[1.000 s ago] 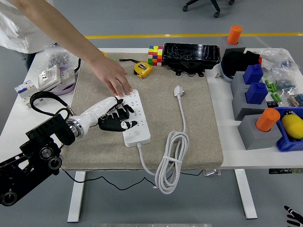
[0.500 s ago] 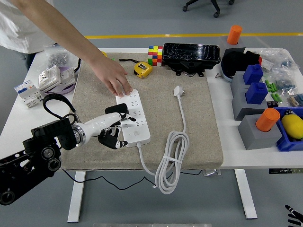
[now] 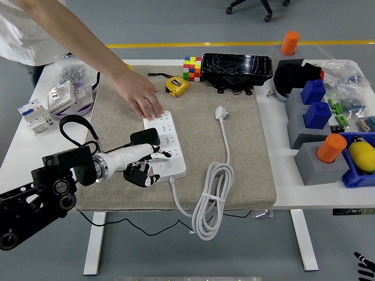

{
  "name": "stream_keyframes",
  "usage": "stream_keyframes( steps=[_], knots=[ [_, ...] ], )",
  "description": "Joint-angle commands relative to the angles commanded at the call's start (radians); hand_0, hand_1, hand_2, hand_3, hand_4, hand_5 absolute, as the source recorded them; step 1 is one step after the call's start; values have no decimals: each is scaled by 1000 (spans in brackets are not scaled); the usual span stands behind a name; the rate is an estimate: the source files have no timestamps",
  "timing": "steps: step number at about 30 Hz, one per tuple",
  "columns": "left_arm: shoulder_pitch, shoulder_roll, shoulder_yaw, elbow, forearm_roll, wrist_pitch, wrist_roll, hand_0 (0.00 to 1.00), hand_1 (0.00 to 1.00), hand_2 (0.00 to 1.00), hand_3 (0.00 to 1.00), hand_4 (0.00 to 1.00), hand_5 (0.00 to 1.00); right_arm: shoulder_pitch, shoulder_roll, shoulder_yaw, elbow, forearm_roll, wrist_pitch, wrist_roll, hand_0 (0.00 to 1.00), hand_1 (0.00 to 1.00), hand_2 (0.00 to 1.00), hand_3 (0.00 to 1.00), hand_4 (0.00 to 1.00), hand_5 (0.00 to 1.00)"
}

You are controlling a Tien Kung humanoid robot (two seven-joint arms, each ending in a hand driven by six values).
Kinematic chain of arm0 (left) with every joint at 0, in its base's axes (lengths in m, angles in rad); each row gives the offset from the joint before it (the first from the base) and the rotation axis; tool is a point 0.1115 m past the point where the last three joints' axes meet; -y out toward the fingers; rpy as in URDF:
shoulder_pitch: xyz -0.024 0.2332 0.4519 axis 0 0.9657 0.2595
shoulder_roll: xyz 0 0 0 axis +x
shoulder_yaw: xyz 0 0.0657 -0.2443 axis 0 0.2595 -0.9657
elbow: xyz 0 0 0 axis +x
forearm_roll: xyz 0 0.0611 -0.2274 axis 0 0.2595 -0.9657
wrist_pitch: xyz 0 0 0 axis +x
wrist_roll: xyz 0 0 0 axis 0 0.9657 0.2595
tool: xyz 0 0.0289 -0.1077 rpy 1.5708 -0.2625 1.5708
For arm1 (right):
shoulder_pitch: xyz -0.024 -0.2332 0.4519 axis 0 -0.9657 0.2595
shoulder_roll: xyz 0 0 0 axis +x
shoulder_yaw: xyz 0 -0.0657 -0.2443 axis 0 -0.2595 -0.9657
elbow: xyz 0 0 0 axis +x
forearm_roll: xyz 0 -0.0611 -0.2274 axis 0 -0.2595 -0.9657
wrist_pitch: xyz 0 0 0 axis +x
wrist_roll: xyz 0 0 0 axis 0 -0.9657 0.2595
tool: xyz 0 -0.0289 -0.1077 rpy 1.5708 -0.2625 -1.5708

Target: Put the plug near the board,insert it into the board,press the button,pull the plug out

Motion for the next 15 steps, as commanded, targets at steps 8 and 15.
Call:
stream_keyframes(
  steps=[8,15],
  knots=[
    [-10,-2,8,8,-13,2,16,127,56,155,838,560,2,10,-8,-4,7,-2,-1,0,657,662,660,556,911,507],
    [-19,-1,18,14,-32,0,23,125,55,155,808,556,2,14,-11,-11,9,-2,0,0,657,662,659,556,911,506]
  ],
)
